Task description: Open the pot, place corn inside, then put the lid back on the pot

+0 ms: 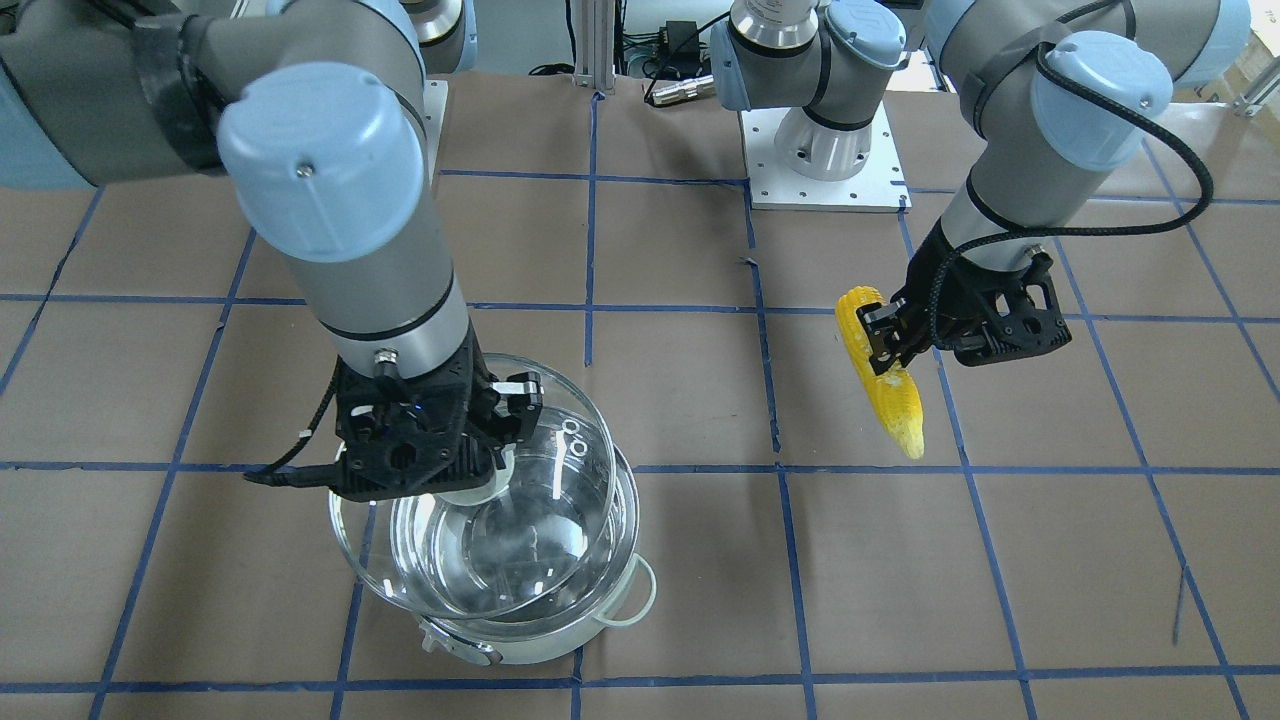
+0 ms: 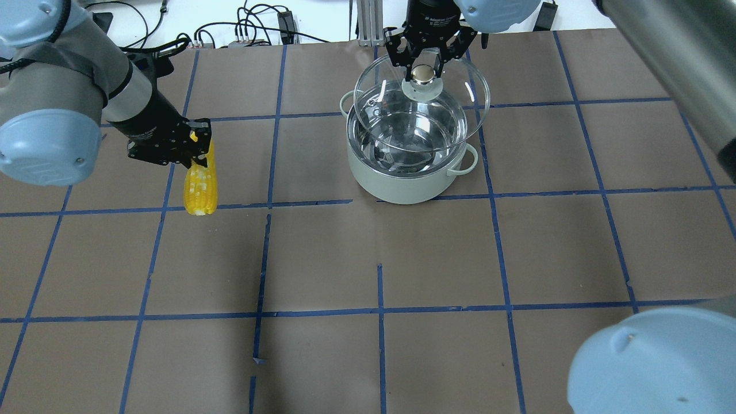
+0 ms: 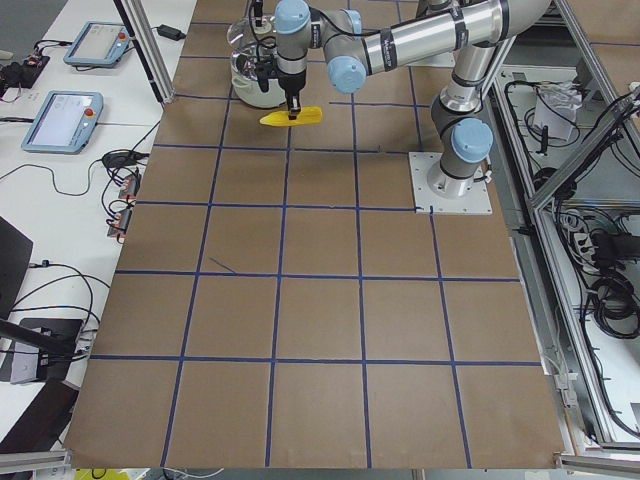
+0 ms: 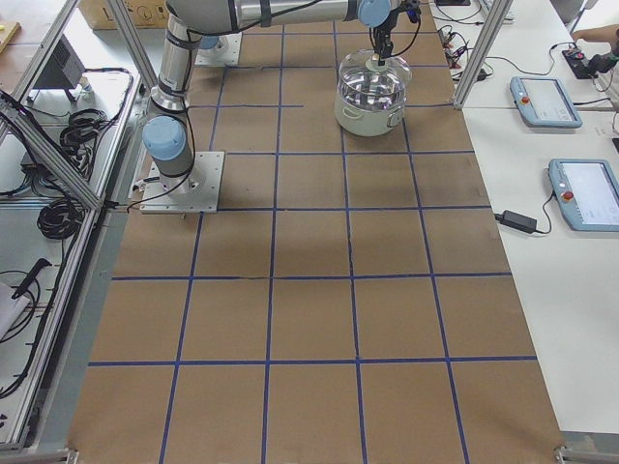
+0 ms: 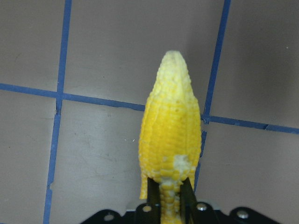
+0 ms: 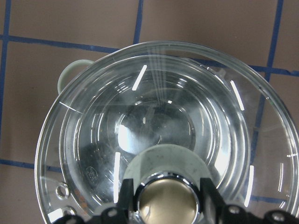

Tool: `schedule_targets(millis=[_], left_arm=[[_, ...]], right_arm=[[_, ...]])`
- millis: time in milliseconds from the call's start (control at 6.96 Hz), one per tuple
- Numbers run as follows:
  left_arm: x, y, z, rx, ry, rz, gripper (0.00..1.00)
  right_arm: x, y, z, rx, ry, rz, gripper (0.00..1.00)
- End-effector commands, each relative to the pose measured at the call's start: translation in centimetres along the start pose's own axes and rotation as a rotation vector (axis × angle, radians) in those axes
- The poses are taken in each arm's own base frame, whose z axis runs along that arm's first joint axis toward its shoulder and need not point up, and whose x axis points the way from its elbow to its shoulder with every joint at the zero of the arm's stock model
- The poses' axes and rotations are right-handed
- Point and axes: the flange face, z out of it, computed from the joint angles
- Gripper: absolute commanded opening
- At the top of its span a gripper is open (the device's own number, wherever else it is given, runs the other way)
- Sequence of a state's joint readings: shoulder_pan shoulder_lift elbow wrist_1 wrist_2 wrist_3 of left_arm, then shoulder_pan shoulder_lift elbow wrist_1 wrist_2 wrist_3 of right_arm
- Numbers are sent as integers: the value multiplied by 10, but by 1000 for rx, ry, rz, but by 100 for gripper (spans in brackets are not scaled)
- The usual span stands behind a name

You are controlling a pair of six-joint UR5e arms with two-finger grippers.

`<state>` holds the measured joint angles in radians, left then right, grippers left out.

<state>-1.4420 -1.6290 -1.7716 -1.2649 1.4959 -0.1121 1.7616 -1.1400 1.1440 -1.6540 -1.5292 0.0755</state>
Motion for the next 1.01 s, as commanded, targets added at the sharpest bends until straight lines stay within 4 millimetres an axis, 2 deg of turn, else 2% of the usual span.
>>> schedule_targets(millis=[0, 144, 287, 431, 574, 862], left_arm=[[37, 5, -20, 8, 15, -63, 18], [66, 9, -7, -6, 15, -96, 17], [105, 5, 3, -10, 14, -130, 16], [137, -8, -2, 6, 23, -163, 16], [177, -19, -3, 19, 28, -176, 16], [251, -36, 24, 19, 39, -223, 16]], right_arm=[[62, 16, -55, 2, 9, 87, 32], [83, 23, -70, 8, 12, 96, 32], [97, 31, -81, -2, 16, 110, 32], [107, 39, -89, -11, 31, 124, 33], [108, 41, -91, -14, 30, 126, 33], [105, 45, -91, -30, 26, 124, 33]])
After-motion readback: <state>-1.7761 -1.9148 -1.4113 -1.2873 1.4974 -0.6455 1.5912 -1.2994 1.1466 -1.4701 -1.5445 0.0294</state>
